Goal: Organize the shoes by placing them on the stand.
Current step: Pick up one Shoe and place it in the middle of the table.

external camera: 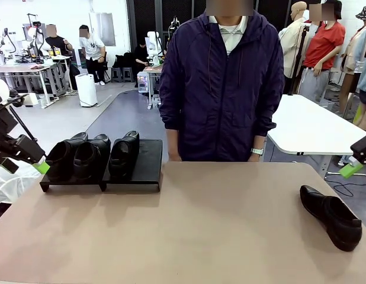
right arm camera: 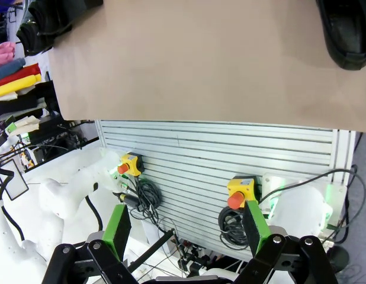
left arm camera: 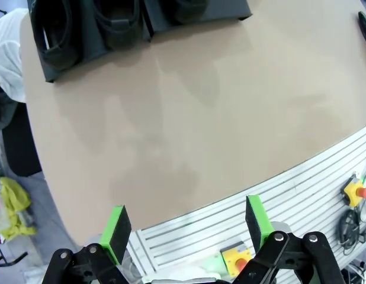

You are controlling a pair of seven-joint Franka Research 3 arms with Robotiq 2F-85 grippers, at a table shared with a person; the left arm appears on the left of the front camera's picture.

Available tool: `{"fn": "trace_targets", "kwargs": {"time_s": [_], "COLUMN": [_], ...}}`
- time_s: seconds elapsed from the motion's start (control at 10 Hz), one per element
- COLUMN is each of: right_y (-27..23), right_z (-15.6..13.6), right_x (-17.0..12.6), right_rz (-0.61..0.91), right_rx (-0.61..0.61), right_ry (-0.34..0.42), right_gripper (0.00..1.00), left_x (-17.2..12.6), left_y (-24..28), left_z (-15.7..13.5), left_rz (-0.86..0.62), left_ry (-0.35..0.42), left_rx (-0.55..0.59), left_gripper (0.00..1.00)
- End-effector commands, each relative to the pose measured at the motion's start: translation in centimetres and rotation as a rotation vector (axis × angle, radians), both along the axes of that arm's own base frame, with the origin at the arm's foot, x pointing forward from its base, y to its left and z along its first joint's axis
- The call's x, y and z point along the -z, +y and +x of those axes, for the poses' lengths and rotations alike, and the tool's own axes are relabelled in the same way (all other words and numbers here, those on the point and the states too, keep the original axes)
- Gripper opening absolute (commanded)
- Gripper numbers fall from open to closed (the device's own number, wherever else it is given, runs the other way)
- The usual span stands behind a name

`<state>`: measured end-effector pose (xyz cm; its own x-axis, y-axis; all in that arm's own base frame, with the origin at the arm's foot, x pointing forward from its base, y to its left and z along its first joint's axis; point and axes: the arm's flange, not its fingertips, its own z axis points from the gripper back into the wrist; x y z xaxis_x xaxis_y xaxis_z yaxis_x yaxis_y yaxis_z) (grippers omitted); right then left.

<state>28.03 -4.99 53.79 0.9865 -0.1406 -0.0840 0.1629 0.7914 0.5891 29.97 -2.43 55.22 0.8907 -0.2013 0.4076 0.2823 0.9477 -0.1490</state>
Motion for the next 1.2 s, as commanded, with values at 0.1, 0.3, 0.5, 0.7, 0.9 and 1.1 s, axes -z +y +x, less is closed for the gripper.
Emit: {"fn": "trace_targets", "kwargs": {"time_s": [0.1,0.3,0.5,0.7,0.9,1.1], "right_y": [0.0,3.1,3.1,3.8,3.6,4.6], "right_z": [0.0,3.5,4.7,4.2,4.8,7.9], "right_x": [0.0,2.6,4.9,3.5,4.7,7.5], "right_rz": [0.000,-0.415,-0.605,-0.502,-0.563,-0.603], "right_rx": [0.000,0.018,0.070,-0.008,0.036,-0.084], "right_ry": [0.000,-0.025,-0.025,-0.051,-0.062,-0.125], "right_gripper": [1.00,1.00,1.00,1.00,1.00,1.00], "left_x": [-0.3,-0.3,-0.3,-0.3,-0.3,-0.3], "left_y": [0.3,0.3,0.3,0.3,0.3,0.3], "left_z": [0.1,0.1,0.1,0.1,0.1,0.1], "left_rz": [0.009,0.009,0.009,0.009,0.009,0.009], "left_ry": [0.008,0.008,0.008,0.008,0.008,0.008], "left_rx": [0.014,0.014,0.014,0.014,0.014,0.014], "left_gripper": [1.00,1.00,1.00,1.00,1.00,1.00]}}
